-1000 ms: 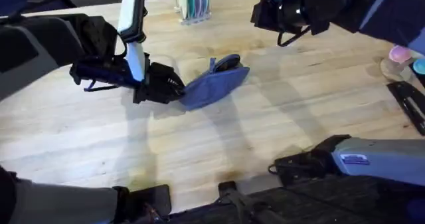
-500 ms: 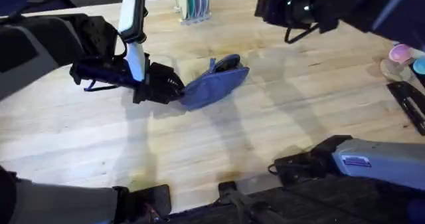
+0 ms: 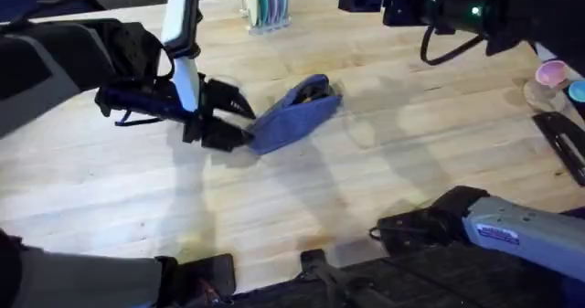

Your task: Unzip the bag, pick up the pens from the table one at a time and place them inside, then zip the bag closed.

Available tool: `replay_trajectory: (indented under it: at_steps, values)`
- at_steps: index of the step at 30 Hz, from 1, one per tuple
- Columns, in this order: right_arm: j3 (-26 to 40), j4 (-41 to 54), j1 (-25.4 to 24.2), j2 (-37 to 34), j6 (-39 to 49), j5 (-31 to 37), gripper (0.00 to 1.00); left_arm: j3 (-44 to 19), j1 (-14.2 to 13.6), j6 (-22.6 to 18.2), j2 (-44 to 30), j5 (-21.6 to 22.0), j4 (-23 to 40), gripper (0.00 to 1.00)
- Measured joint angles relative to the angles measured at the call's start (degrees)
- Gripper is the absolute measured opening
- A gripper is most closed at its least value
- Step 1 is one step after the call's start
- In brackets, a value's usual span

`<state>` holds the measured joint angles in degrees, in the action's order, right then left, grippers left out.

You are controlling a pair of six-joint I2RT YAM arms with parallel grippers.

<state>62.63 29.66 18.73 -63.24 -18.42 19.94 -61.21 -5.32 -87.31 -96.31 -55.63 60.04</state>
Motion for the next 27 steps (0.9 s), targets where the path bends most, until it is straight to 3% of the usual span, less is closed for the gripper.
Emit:
replay_trajectory:
  at_steps: [3, 4, 13, 18, 27]
  values:
    - [0.0, 0.46, 1.0, 0.13, 0.36, 0.0, 0.998, 0.0, 0.01, 0.11, 0.0, -0.65, -0.03, 0.883]
    - [0.0, 0.81, 1.25, 0.13, 0.49, 0.0, 0.998, 0.0, 0.0, 0.3, 0.0, -0.81, 0.05, 0.966]
    - [0.0, 2.55, 4.5, 0.13, 0.86, 0.0, 0.998, -0.02, 0.35, 0.33, 0.0, -1.32, 1.11, 0.995]
    - [0.0, 2.55, 6.67, 0.13, 3.85, -3.04, 0.998, -0.79, 1.98, 0.35, 0.15, -0.98, 4.26, 0.995]
    - [0.0, 3.45, 7.36, 0.13, 6.06, -12.17, 0.997, -2.82, 6.44, 0.33, 8.58, 5.44, 7.2, 0.995]
